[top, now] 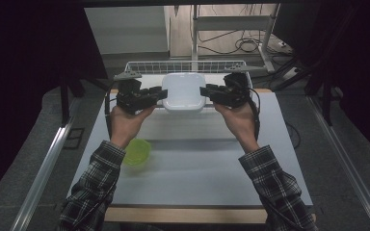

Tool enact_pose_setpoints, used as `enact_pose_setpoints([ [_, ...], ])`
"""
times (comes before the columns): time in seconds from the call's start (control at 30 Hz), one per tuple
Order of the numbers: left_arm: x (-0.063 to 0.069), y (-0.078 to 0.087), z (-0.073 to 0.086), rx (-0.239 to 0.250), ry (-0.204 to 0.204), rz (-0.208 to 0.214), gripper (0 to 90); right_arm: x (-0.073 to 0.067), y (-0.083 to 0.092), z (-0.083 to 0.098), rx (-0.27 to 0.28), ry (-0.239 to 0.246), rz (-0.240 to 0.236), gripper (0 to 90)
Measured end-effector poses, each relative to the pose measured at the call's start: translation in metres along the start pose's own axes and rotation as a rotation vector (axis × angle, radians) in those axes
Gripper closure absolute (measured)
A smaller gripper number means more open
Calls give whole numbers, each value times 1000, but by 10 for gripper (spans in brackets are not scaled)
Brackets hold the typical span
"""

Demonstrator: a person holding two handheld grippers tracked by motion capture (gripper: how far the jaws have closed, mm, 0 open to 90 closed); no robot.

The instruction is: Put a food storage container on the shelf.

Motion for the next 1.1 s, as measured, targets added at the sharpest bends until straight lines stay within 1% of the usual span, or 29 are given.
enact_pose_setpoints([
  [0.03,-1,-1,-3,-4,-8,-19,673,0,-1,-1,4,1,6,663],
  [0.07,-1,-1,-4,-9,-13,-28,675,1,-1,-3,9,3,15,665],
  [0.27,-6,-6,-12,-14,-8,-57,684,7,-7,-10,16,0,41,673],
  [0.47,-7,-7,-14,-14,-8,-58,679,10,-9,-14,17,3,53,666],
  [0.57,-8,-6,-15,-11,-18,-64,651,12,-6,-15,22,16,76,666],
  [0.6,-8,-4,-15,-4,-20,-64,648,12,-4,-15,30,15,73,667],
  [0.7,-4,6,-14,31,-15,-36,656,10,6,-15,46,19,57,701],
  [0.73,-2,9,-13,37,-19,-24,664,9,10,-14,51,24,45,718],
  [0.77,3,14,-11,43,-24,1,672,7,14,-12,53,30,38,737],
  [0.8,7,17,-8,46,-26,17,677,4,19,-10,59,38,26,765],
  [0.83,10,19,-6,46,-26,23,682,2,23,-8,63,44,17,785],
  [0.87,13,21,-2,40,-32,25,700,0,25,-5,65,47,6,810],
  [0.9,16,23,2,34,-38,11,722,-2,28,-2,64,52,-7,833],
  [0.97,20,25,13,15,-62,-29,779,-6,32,6,66,64,-8,890],
  [1.0,22,25,18,12,-66,-24,812,-7,32,11,63,66,1,893],
  [1.03,24,25,22,10,-73,-8,841,-8,32,16,55,72,2,894],
  [1.1,25,22,30,1,-83,4,884,-11,31,23,51,86,-7,895],
])
Point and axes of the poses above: each handheld gripper's, and its own axes: y roughly backward along the jaws, z roughly out of its underside, x roughly to its right, the point moved 9 cm from there along -y, roughly forward along the jaws, and after that the axes turned 14 degrees about -x, right-handed, at the moved point
